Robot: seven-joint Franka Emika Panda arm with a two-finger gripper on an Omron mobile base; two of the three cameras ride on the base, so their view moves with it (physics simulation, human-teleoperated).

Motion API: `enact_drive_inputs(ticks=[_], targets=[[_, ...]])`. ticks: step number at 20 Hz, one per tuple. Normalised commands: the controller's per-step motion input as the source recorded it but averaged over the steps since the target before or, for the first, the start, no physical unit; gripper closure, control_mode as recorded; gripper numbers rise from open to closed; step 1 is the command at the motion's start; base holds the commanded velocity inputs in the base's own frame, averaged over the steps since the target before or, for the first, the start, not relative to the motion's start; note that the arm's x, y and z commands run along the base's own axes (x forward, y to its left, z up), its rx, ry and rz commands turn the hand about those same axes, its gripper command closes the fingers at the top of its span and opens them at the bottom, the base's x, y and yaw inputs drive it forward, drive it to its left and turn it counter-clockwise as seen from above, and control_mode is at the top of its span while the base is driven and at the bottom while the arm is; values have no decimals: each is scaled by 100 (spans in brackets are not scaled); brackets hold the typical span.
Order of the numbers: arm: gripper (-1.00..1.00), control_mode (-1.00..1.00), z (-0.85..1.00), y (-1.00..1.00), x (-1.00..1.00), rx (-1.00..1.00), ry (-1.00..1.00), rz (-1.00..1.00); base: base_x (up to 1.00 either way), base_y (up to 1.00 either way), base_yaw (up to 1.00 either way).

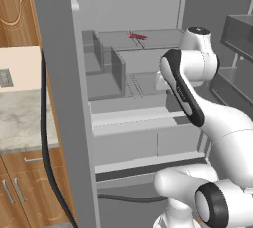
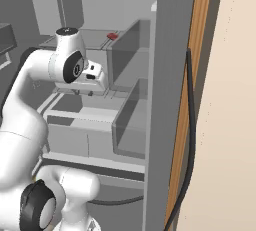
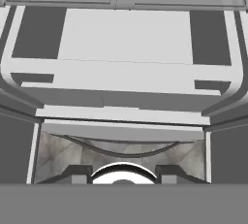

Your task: Take the steak from the fridge and place it on the digital scale on the counter by the fridge. Wait a few seconds for a reading, then move it to the plate on the dining counter.

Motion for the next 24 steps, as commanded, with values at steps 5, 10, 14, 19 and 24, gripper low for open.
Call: enact_drive_inputs(ticks=[5,10,14,19,24], targets=[[-100,-100,0,3,-6,2,-2,0,0,0,0],[-100,-100,34,-4,-12,19,-28,2,0,0,0],[-100,-100,96,4,0,10,-46,7,0,0,0],[-100,-100,83,16,0,-1,-39,5,0,0,0],[-100,-100,-18,14,10,0,-28,6,0,0,0]])
